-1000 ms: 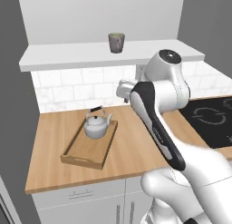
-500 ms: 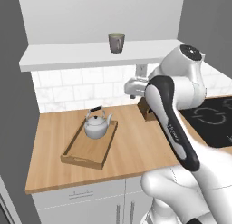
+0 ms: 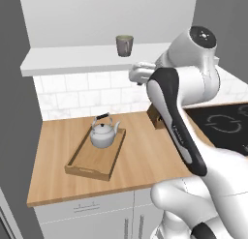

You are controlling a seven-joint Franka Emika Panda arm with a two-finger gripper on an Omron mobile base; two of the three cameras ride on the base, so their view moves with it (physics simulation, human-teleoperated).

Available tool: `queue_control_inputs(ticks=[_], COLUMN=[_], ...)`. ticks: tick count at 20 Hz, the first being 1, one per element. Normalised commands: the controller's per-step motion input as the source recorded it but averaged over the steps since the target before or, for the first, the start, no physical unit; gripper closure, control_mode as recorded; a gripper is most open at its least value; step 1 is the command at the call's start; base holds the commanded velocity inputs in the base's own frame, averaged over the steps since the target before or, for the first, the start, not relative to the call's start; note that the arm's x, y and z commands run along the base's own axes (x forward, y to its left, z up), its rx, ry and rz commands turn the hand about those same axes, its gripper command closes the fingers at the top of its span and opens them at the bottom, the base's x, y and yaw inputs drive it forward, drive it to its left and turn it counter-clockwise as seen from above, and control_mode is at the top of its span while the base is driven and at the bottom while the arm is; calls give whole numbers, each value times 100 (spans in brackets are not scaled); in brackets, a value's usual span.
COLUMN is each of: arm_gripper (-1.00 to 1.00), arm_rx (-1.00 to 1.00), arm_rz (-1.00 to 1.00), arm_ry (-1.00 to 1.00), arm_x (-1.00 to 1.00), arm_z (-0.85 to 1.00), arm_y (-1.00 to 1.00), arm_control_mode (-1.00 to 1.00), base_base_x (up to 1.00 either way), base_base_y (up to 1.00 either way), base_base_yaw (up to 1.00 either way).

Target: Pick the kettle from the counter and place it on the tray. Then pick the mug from the cabinet and place it on the tray. Then close the cabinet doors.

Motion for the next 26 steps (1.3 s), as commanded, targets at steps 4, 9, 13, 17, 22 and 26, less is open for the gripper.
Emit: queue_control_inputs(ticks=[4,9,13,17,22,26], arm_gripper=[-100,-100,-100,-100,-100,-100], arm_rx=[-3,-2,-1,-3,-1,0], arm_rz=[-5,-1,4,0,0,0], arm_ry=[-11,-1,0,-20,-26,0], arm_x=[2,5,10,0,2,17], arm_z=[50,31,0,-3,1,1], arm_y=[1,-1,-8,-1,-9,-14], arm_control_mode=[-100,-100,-100,-100,-100,-100], base_base_x=[0,0,0,0,0,0], base_base_y=[0,0,0,0,0,0], base_base_yaw=[0,0,0,0,0,0])
